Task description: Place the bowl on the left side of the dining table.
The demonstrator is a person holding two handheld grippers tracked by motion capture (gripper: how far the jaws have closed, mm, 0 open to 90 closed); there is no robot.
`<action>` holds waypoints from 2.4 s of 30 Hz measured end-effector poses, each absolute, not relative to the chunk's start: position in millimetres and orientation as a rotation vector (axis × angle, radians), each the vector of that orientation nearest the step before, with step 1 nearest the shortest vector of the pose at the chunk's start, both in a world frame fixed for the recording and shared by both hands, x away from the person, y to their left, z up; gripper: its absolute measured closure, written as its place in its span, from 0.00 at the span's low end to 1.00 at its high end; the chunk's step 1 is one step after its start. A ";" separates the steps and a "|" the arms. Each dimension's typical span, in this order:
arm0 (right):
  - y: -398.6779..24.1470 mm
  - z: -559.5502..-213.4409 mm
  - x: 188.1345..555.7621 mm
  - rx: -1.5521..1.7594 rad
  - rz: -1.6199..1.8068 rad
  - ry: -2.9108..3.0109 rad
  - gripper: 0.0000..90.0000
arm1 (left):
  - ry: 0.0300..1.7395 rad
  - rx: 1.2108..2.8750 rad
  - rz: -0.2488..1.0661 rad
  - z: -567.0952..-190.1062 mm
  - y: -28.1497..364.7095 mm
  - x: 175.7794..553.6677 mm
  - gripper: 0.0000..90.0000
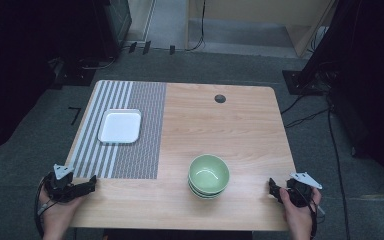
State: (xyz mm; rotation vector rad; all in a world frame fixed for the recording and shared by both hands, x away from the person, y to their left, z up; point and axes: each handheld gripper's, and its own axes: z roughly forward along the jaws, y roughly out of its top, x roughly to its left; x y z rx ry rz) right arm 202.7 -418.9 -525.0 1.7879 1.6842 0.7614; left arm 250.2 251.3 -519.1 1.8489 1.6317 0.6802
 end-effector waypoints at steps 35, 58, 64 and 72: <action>-350.9 -454.6 196.9 1.646 1.126 1.690 0.16 | 1.686 1.797 0.689 -507.8 247.3 247.4 0.00; -305.5 -426.6 225.6 1.550 1.246 1.776 0.24 | 1.559 1.768 0.727 -465.1 208.9 251.7 0.00; -294.9 -429.6 228.1 1.529 1.242 1.805 0.27 | 1.533 1.747 0.711 -457.5 194.7 257.2 0.00; -281.6 -428.2 223.1 1.497 1.242 1.816 0.35 | 1.477 1.726 0.680 -443.8 165.9 264.0 0.00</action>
